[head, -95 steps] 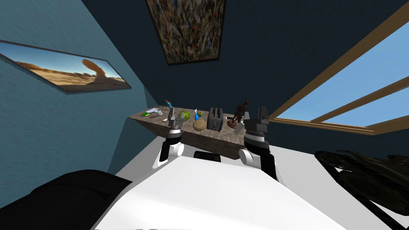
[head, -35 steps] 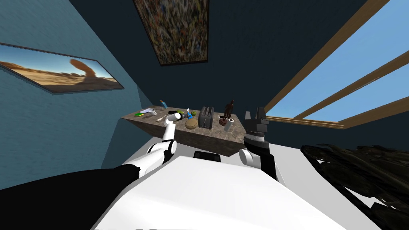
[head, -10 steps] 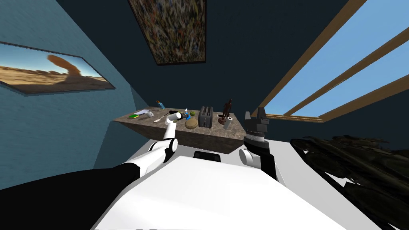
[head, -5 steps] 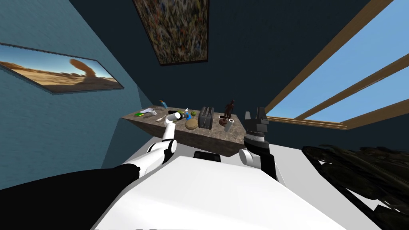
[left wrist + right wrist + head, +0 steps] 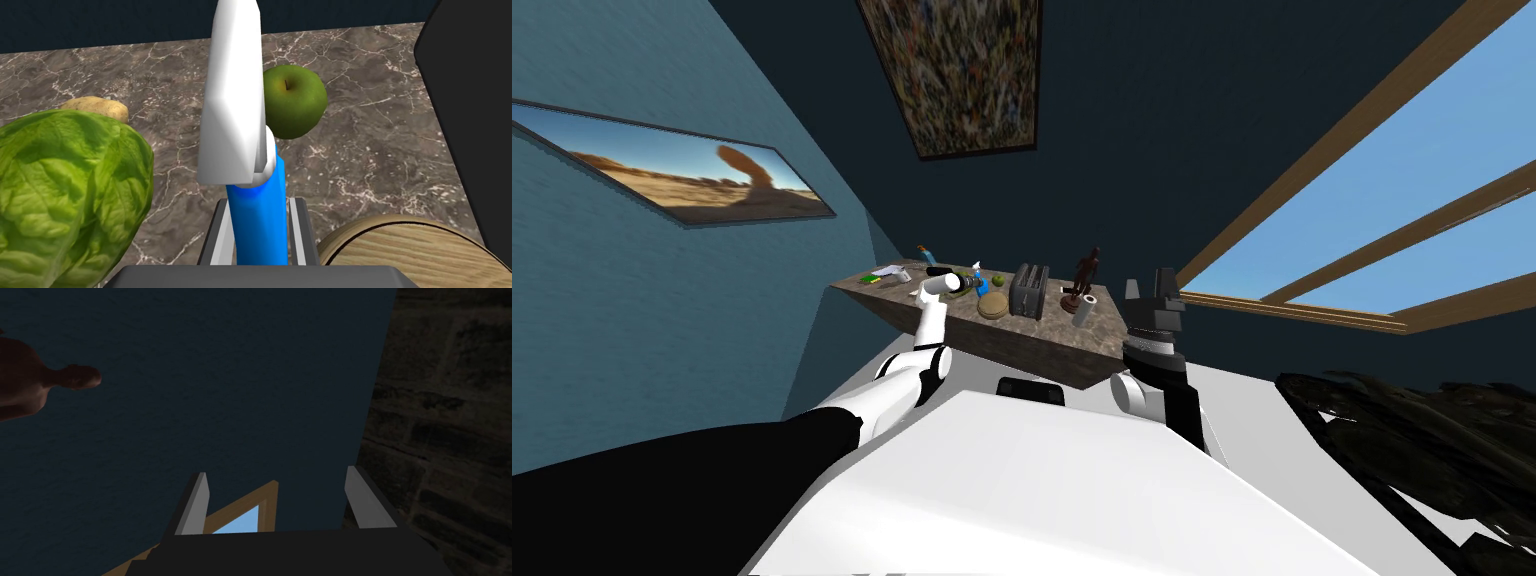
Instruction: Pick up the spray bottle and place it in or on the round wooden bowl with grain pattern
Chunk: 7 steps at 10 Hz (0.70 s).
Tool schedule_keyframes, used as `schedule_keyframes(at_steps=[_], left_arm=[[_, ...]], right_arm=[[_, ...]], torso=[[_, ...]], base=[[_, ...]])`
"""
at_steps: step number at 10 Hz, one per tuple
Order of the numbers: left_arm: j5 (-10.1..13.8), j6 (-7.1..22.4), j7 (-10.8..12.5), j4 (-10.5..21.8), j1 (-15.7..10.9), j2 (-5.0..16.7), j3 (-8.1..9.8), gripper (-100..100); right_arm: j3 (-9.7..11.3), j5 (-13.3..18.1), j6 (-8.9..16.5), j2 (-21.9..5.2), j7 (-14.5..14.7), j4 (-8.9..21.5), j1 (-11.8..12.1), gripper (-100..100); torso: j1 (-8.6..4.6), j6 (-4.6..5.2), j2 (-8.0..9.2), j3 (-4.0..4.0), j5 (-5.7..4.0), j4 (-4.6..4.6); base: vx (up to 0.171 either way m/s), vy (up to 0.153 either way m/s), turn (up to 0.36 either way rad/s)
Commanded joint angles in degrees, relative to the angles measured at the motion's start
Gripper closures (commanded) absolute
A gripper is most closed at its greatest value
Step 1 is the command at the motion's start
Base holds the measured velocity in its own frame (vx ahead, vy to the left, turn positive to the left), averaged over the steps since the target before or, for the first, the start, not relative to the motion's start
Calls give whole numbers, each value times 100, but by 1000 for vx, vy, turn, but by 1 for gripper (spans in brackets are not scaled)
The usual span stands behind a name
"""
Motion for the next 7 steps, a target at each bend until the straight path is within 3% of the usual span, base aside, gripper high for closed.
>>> schedule_keyframes(at_steps=[1,6,7], left_arm=[[-14,80,71,-167,-71,74,-29,100],[11,313,337,-719,-226,234,-3,100],[143,325,401,-742,-229,141,99,100]], right_arm=[[0,0,0,0,0,0,0,0],[0,0,0,0,0,0,-1,0],[0,0,0,0,0,0,-1,0]], torso=[[0,0,0,0,0,0],[3,4,26,17,-2,10],[5,6,34,22,-1,12]], base=[[-77,-26,56],[-105,-6,-2],[-130,-38,-113]])
